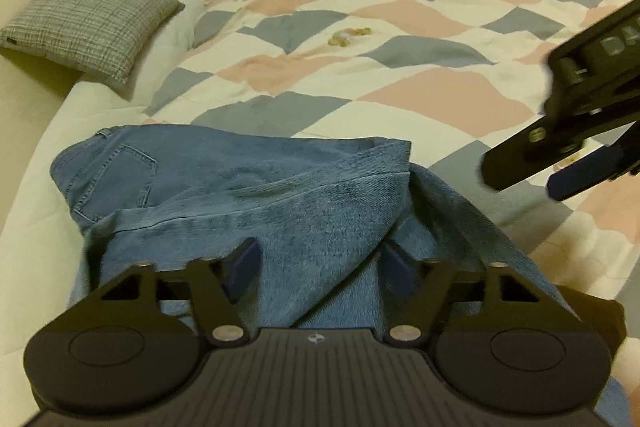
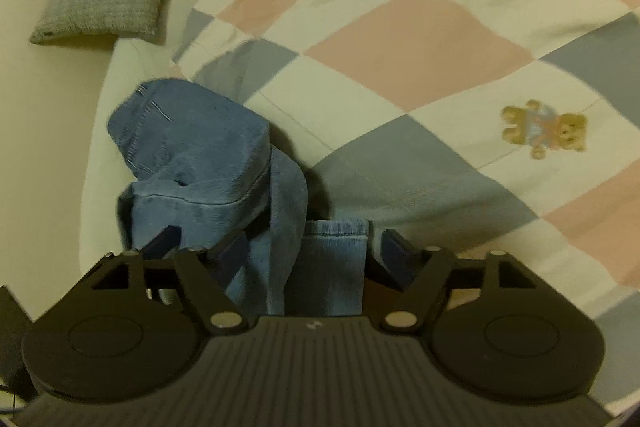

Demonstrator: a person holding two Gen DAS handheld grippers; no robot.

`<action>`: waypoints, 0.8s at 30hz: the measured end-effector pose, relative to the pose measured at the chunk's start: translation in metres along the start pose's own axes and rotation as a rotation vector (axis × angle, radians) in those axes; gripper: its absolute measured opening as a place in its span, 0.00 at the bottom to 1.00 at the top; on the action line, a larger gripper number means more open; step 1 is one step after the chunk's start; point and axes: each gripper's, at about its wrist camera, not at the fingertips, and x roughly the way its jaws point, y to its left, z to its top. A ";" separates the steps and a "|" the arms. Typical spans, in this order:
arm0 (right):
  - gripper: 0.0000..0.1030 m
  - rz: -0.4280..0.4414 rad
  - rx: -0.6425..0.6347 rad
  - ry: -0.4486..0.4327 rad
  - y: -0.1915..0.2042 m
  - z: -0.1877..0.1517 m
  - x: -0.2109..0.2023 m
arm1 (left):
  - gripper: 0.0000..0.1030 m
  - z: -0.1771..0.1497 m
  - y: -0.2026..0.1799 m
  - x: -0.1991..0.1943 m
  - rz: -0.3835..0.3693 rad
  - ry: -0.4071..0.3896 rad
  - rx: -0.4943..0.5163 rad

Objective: Fold clothes
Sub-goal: 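Grasp the blue jeans waistband with the left gripper while the right gripper grasps the jeans, then lift the blue jeans off the pile with both grippers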

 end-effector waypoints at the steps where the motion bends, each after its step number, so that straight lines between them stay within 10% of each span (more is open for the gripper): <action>1: 0.75 -0.006 -0.003 0.014 -0.001 0.002 0.009 | 0.52 -0.002 -0.001 0.002 0.006 -0.010 0.005; 4: 0.67 0.020 0.017 0.075 -0.005 0.007 0.039 | 0.30 -0.007 0.008 -0.005 0.005 -0.042 -0.021; 7: 0.06 0.139 0.061 0.111 -0.007 0.007 0.056 | 0.11 -0.014 0.026 -0.026 0.014 -0.073 -0.092; 16: 0.04 0.540 -0.117 -0.046 0.039 0.001 -0.034 | 0.04 -0.038 0.090 -0.142 0.167 -0.159 -0.369; 24: 0.04 0.788 -0.389 -0.070 0.034 -0.059 -0.161 | 0.02 -0.074 0.073 -0.286 0.277 -0.308 -0.632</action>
